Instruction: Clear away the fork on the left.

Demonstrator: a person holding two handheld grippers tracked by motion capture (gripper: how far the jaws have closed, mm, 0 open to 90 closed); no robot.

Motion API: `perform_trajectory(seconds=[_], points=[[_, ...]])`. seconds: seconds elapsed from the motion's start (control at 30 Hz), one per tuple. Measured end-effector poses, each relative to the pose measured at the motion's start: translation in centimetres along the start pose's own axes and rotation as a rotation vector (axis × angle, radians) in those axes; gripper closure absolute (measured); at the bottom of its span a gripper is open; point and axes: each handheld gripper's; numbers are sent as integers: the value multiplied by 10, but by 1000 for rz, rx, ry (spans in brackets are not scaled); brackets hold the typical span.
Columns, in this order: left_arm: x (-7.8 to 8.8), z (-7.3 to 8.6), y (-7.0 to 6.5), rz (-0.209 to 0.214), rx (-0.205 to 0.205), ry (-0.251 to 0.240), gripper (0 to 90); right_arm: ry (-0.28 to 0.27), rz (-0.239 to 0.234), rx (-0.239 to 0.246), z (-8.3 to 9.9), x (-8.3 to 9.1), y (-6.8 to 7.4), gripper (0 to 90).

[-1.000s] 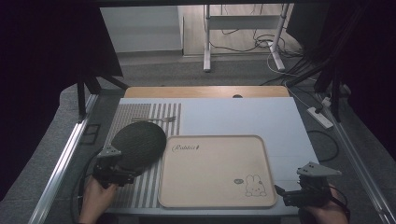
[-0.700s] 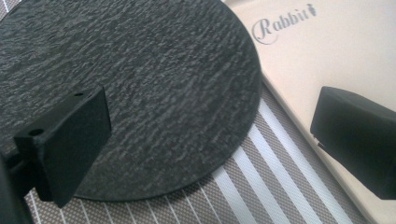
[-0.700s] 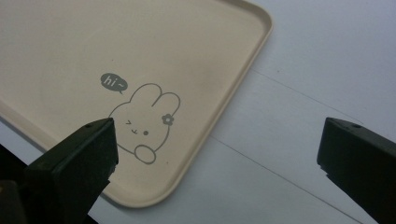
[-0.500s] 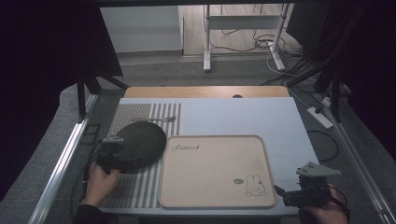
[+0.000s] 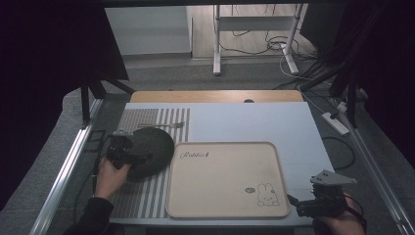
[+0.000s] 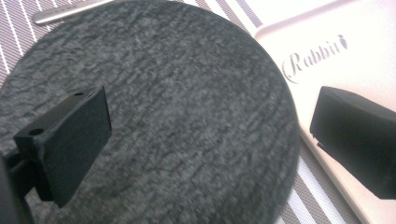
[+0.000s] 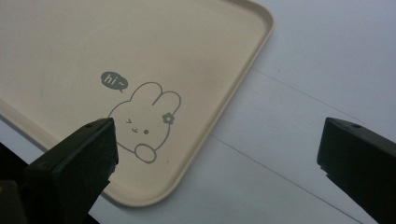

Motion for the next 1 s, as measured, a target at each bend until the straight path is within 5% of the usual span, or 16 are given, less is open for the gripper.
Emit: perform_trajectory(seconds=[0.23,0.77,1.0], points=[[-11,-15,10,-46,20,19,0,3,-1,3,0,0,0,0],[-33,-43,30,-75,10,39,0,8,-3,6,0,-1,0,0],[-38,-55,41,-93,39,28,0,9,-4,6,0,-1,0,0]])
Point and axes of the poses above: each handheld gripper's, and its own axes: x roughly backward along the jaws, z roughly out of its underside, y roughly to its left, and after that the axes turned 6 degrees about x, right-handed
